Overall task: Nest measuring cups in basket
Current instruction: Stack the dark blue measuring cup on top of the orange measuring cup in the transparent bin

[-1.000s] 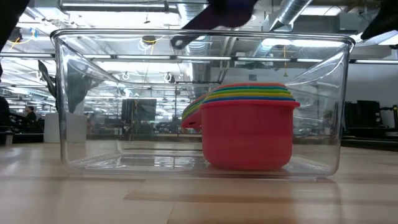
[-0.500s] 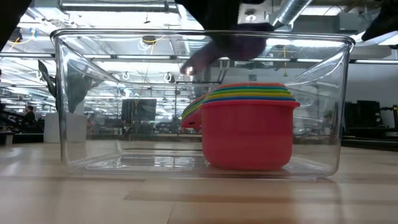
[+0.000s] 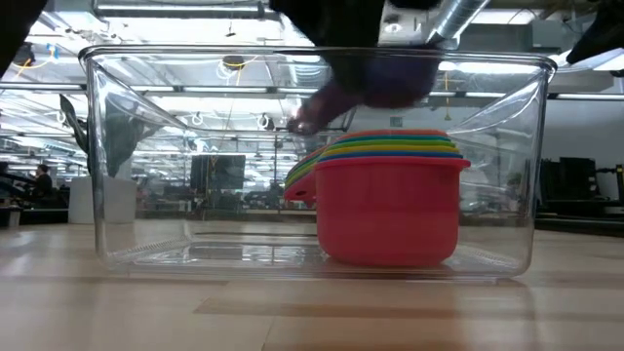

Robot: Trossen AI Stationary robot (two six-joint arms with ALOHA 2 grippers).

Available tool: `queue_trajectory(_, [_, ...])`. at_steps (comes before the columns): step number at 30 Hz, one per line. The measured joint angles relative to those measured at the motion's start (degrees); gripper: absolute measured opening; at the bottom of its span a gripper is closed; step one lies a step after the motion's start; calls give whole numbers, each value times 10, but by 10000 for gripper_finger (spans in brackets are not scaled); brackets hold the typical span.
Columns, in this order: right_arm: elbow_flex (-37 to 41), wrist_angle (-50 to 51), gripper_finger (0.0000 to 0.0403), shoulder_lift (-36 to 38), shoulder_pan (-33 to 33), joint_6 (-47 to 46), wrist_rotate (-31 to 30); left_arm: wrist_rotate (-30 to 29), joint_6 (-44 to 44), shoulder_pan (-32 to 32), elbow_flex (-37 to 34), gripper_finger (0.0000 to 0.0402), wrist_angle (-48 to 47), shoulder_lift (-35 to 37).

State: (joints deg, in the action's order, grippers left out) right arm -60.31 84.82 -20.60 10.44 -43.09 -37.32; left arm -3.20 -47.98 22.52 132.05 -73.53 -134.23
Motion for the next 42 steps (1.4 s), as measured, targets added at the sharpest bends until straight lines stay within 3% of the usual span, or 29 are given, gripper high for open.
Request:
queue_trajectory(10, [0,0,26,0,0,0,0,-8,21,-9,-1,0,13,-15])
queue_trajectory(18, [0,4,26,0,0,0,0,41,29,-8,-1,3,13,-16])
queue_trajectory(34, [0,4,26,0,0,0,0,40,22,-12,-1,26,13,-16])
queue_trajectory(42, [0,4,26,0,0,0,0,27,78,-13,-1,27,16,-16])
